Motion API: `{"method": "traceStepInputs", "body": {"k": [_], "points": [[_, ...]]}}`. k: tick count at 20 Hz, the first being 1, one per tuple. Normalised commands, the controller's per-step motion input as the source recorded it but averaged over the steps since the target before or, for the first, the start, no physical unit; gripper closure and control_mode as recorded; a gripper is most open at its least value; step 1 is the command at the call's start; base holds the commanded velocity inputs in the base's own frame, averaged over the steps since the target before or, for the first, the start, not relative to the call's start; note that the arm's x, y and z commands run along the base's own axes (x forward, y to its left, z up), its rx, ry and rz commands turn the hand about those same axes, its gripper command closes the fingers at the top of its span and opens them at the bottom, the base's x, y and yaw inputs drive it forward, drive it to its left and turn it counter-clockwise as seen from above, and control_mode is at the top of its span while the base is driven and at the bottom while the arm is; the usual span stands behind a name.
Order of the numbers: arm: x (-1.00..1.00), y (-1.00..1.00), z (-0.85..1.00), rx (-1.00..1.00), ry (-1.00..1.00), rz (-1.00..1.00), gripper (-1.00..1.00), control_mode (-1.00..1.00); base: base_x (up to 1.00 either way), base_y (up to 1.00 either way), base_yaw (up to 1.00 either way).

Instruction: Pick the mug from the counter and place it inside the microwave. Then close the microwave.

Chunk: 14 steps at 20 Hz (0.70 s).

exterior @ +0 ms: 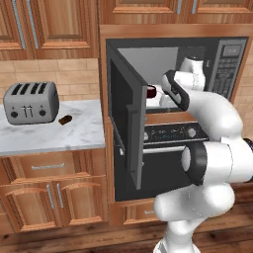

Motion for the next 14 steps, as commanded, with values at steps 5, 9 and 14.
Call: {"method": "traceStepInputs", "body": {"k": [5, 9, 14], "points": [[-0.67, 0.00, 0.28, 0.00, -0.07, 0.00, -1.00, -1.00, 0.00, 0.00, 0.00], [-0.60, 0.00, 0.29, 0.00, -0.05, 0.00, -1.00, -1.00, 0.00, 0.00, 0.00], [-0.48, 0.00, 0.34, 0.00, -0.05, 0.00, -1.00, -1.00, 0.00, 0.00, 0.00]]}}
